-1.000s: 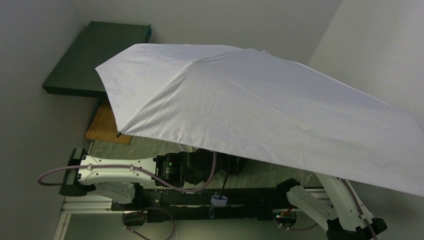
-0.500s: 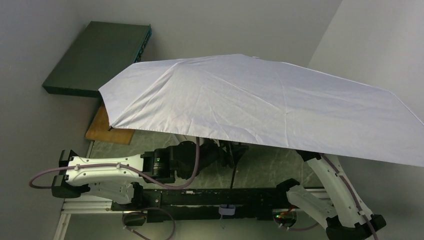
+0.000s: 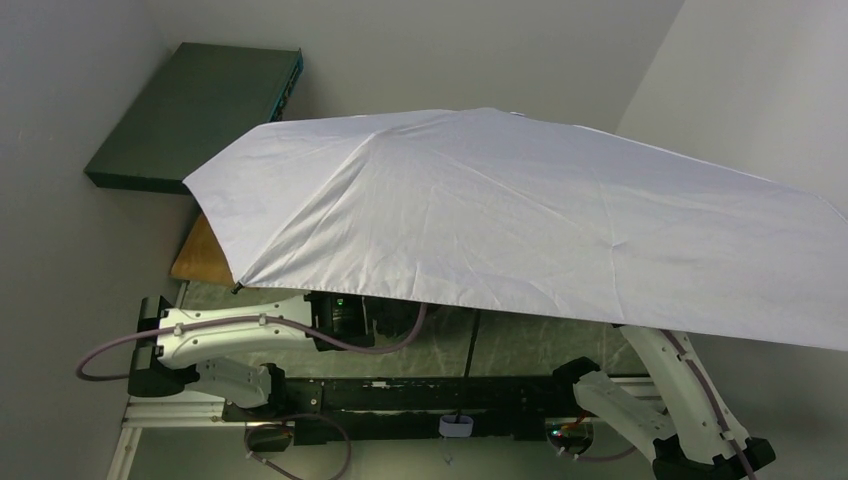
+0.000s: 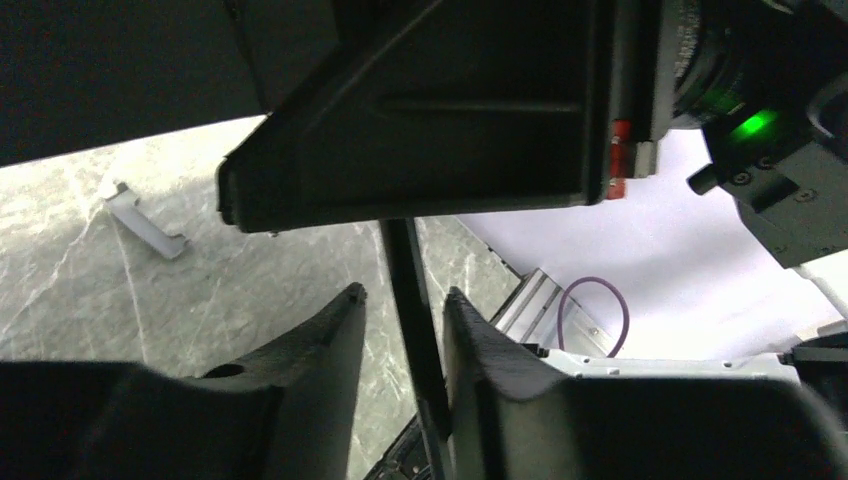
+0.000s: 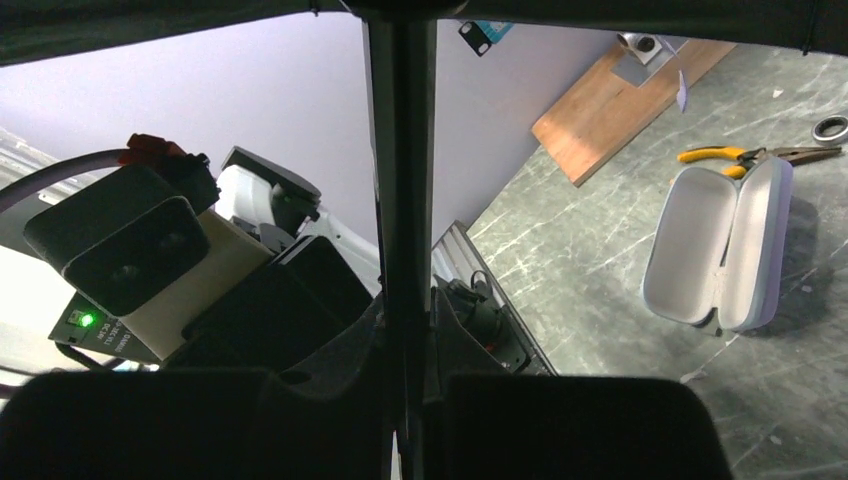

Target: Open the umbrella

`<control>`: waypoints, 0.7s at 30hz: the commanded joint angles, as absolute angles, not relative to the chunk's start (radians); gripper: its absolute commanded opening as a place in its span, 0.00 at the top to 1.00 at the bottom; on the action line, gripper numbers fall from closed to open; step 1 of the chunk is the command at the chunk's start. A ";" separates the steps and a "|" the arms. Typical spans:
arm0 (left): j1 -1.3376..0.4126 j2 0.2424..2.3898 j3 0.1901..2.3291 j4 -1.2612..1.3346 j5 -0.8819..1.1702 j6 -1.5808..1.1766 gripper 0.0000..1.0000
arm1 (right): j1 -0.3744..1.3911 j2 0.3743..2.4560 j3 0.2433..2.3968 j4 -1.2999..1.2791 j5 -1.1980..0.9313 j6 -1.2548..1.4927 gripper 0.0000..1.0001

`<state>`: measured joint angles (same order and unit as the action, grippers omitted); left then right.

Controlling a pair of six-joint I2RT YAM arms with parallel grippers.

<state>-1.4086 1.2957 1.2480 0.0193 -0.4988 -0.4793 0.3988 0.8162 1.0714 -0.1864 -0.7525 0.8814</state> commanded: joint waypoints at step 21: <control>-1.370 1.299 1.313 0.063 -0.338 -0.495 1.00 | 0.403 0.737 1.162 -0.071 -0.786 0.912 1.00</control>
<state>-1.3830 1.2980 1.2823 0.0643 -0.3622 -0.5350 0.3923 0.7639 1.0836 -0.1196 -0.7181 0.8894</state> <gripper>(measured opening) 0.136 0.115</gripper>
